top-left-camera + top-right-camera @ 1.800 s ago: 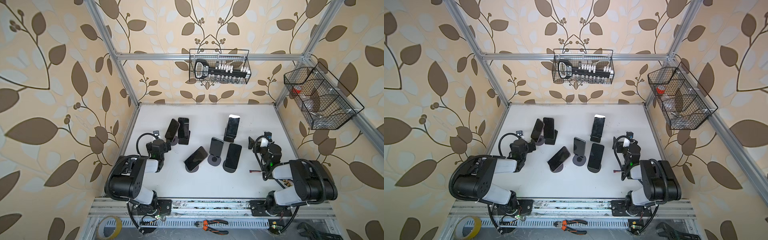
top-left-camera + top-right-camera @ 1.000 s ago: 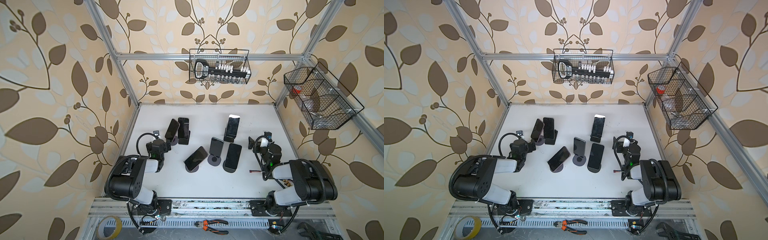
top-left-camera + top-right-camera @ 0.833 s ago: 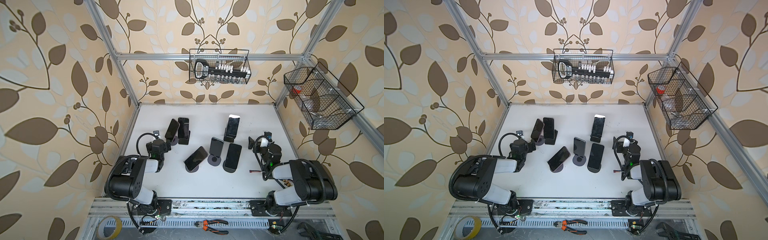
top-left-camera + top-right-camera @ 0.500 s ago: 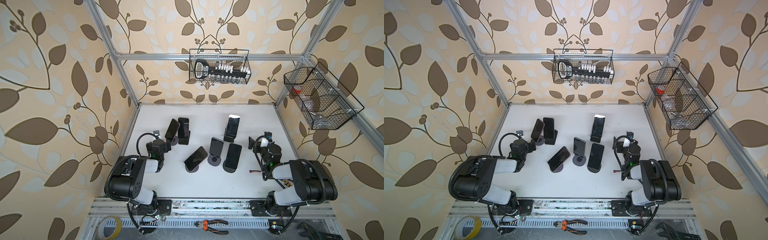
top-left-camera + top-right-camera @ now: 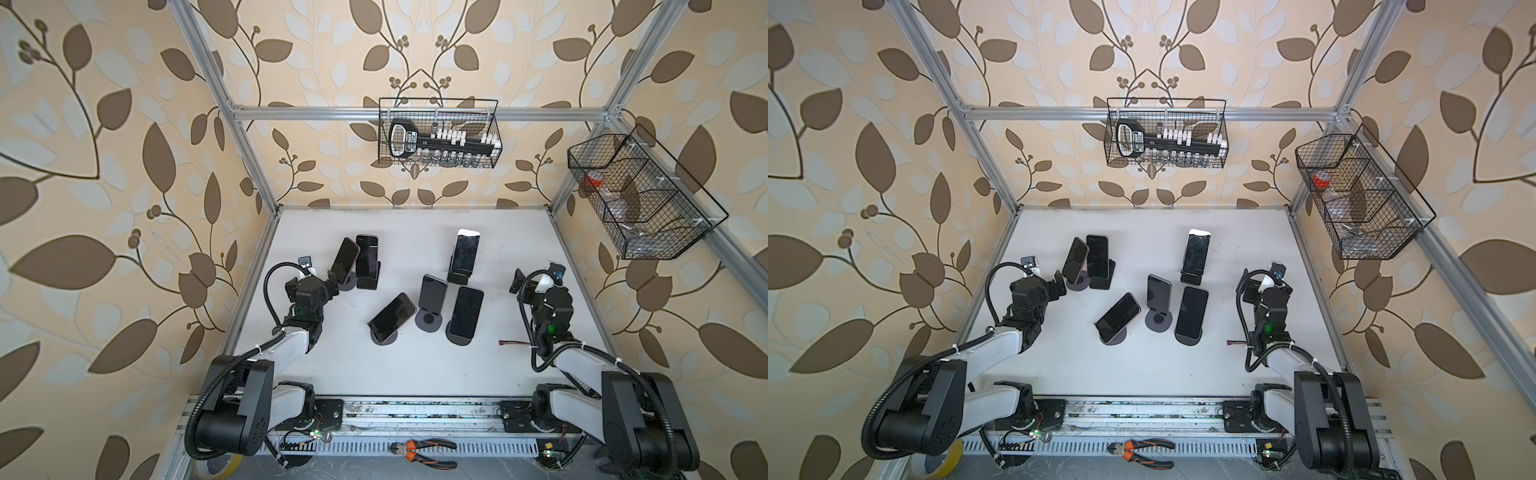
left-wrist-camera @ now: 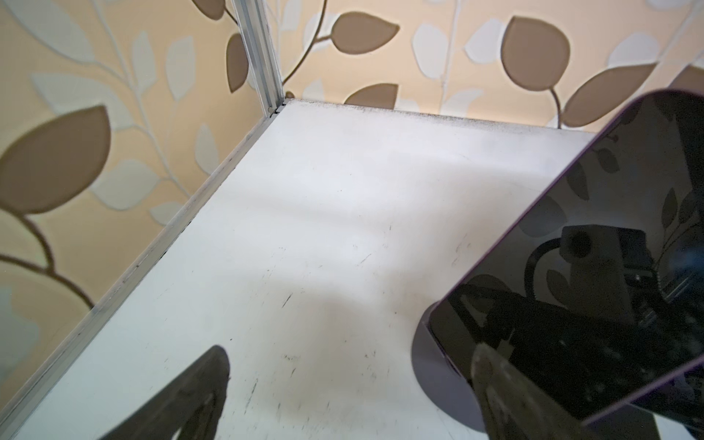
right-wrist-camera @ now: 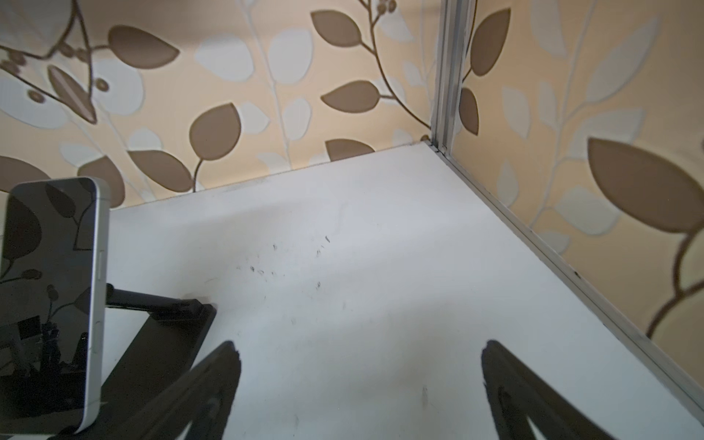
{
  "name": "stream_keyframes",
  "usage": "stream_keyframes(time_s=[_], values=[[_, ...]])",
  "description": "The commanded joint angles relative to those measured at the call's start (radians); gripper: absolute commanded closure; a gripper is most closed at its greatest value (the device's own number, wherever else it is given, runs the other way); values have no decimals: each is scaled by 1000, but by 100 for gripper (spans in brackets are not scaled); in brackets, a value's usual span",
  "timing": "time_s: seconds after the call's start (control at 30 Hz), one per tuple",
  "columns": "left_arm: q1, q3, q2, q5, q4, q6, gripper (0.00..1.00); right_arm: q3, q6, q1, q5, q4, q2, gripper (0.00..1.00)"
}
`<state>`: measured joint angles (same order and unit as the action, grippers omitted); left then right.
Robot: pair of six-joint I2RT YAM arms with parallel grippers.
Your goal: Remove the phone from the phone stand
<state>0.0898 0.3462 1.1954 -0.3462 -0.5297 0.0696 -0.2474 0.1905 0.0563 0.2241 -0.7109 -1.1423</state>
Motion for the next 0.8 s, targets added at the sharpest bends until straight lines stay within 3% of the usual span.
stream_keyframes(time_s=[0.0,0.4,0.6,0.77], values=[[-12,19,-65,-49,59,11,1,-111,80,0,40,219,37,1],[-12,140,-321,-50,326,7,1,-466,294,-1,-38,801,38,0],[-12,201,-397,37,407,18,1,-523,347,-2,-113,957,123,0],[-12,299,-407,172,511,26,1,-566,316,-4,-155,1057,184,1]])
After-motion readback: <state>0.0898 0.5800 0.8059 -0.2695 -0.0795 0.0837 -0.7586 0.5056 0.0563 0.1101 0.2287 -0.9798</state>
